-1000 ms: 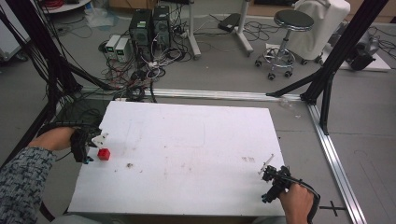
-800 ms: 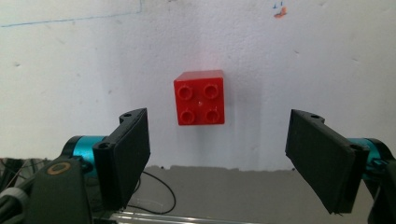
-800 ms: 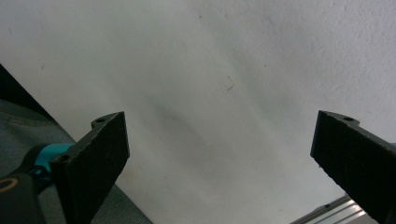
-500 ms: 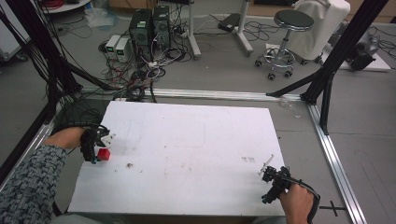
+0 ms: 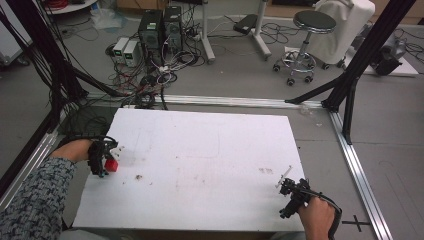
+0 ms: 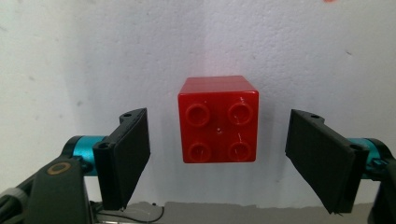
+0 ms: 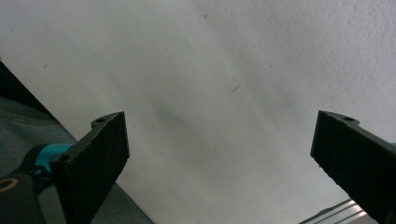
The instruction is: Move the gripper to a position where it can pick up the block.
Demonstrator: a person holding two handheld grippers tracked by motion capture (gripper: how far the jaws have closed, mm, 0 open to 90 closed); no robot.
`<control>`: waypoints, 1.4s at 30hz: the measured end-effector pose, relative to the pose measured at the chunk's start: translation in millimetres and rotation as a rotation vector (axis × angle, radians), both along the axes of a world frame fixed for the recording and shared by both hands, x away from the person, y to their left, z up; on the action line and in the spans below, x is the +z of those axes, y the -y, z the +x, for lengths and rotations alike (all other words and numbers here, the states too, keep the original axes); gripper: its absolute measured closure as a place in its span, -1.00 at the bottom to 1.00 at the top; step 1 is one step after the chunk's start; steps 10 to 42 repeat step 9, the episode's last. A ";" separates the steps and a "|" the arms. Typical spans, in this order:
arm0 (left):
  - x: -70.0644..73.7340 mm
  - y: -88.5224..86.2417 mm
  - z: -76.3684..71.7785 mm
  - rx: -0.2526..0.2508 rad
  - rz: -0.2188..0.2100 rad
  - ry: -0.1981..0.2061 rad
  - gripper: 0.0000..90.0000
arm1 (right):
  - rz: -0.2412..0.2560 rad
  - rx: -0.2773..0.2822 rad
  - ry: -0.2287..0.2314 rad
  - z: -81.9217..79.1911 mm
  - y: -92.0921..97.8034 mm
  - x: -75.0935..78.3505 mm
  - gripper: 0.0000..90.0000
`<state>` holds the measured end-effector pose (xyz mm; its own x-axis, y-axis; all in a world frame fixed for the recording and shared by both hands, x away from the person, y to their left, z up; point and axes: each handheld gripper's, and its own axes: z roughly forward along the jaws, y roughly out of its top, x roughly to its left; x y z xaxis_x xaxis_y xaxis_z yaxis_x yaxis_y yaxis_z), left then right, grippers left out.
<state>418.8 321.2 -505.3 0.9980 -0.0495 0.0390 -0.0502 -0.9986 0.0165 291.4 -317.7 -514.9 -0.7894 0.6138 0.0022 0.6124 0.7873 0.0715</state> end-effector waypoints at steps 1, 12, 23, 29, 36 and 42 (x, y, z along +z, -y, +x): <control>-1.0 0.4 -0.1 0.003 -0.005 0.002 -0.50 | -0.001 0.002 -0.001 0.2 -0.6 -0.3 -0.92; 0.4 0.7 0.1 0.011 -0.014 0.005 -0.51 | -0.001 0.004 0.008 0.3 -1.7 0.0 -0.92; 0.4 0.7 0.1 0.011 -0.014 0.005 -0.51 | -0.001 0.004 0.008 0.3 -1.7 0.0 -0.92; 0.4 0.7 0.1 0.011 -0.014 0.005 -0.51 | -0.001 0.004 0.008 0.3 -1.7 0.0 -0.92; 0.4 0.7 0.1 0.011 -0.014 0.005 -0.51 | -0.001 0.004 0.008 0.3 -1.7 0.0 -0.92; 0.4 0.7 0.1 0.011 -0.014 0.005 -0.51 | -0.001 0.004 0.008 0.3 -1.7 0.0 -0.92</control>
